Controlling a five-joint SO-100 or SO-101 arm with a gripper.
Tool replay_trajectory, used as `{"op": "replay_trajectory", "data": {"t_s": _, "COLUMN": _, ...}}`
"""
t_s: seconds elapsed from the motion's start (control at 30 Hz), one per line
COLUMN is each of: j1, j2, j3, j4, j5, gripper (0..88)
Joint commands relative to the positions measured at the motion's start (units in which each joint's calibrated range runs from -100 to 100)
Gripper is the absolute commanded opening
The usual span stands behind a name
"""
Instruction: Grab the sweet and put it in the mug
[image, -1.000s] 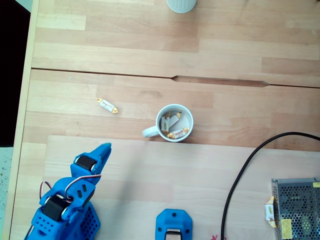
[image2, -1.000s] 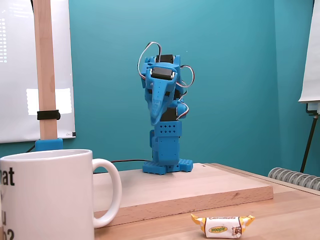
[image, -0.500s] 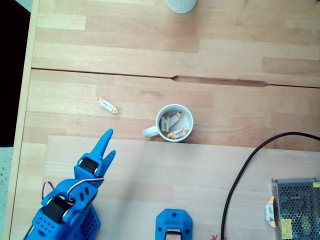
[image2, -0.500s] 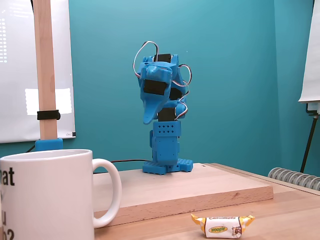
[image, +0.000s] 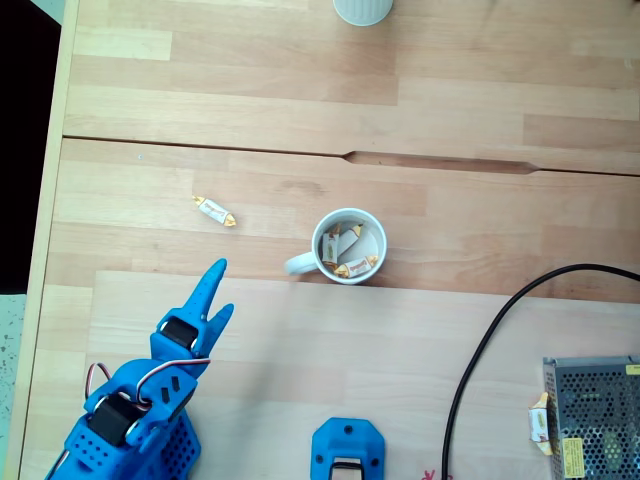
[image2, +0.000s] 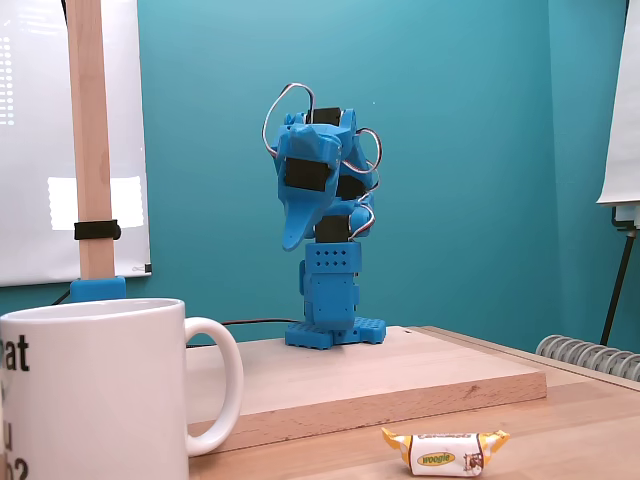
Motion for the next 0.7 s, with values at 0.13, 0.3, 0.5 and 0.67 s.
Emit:
{"op": "replay_trajectory", "data": {"t_s": 0.13, "j1": 0.6, "j2": -0.4, "j3": -2.0, "j4": 0.2, "j5": 0.1, "gripper": 47.6}}
{"op": "replay_trajectory", "data": {"t_s": 0.3, "j1": 0.5, "j2": -0.3, "j3": -1.9, "j4": 0.6, "j5": 0.0, "gripper": 46.3}}
{"op": "replay_trajectory", "data": {"t_s": 0.5, "j1": 0.6, "j2": -0.3, "j3": -1.8, "j4": 0.6, "j5": 0.0, "gripper": 37.9}}
{"op": "replay_trajectory", "data": {"t_s": 0.67, "j1": 0.6, "j2": -0.3, "j3": -1.8, "j4": 0.6, "j5": 0.0, "gripper": 18.6}}
